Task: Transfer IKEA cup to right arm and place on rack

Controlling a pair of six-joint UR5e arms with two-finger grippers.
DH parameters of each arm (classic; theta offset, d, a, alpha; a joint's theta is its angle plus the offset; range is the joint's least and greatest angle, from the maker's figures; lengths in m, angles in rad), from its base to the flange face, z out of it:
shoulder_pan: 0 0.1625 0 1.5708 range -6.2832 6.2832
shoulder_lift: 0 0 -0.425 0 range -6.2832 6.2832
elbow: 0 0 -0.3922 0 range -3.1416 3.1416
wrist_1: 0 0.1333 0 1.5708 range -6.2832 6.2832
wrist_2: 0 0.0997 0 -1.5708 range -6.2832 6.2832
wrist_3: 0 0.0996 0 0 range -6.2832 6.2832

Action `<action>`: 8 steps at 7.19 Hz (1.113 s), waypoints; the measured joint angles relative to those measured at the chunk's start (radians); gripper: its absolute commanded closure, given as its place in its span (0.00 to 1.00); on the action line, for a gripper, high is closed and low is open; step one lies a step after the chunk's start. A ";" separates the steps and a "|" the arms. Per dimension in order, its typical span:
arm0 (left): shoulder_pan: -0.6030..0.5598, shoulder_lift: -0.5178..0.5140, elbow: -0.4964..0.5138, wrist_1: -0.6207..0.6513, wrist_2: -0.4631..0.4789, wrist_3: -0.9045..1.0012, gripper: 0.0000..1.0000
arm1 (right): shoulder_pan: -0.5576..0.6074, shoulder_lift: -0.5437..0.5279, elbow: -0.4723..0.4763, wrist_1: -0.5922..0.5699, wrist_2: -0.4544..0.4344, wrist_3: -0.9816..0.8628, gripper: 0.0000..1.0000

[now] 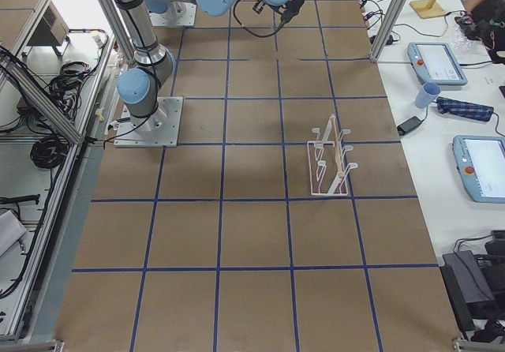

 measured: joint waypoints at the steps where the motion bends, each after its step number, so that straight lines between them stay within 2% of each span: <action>1: 0.047 0.005 0.003 0.004 0.086 -0.015 0.00 | 0.000 0.009 -0.013 -0.080 -0.125 0.003 0.88; 3: 0.145 -0.016 0.022 0.119 0.314 -0.154 0.00 | 0.002 0.026 -0.012 -0.253 -0.379 -0.008 0.88; 5: 0.197 -0.048 0.054 0.338 0.589 -0.384 0.00 | 0.005 0.047 -0.013 -0.346 -0.555 -0.092 0.88; 6: 0.207 -0.063 0.070 0.458 0.758 -0.500 0.00 | 0.006 0.054 -0.012 -0.397 -0.623 -0.155 0.88; 8: 0.208 -0.077 0.113 0.637 1.151 -0.660 0.00 | 0.006 0.099 -0.007 -0.568 -0.683 -0.211 0.91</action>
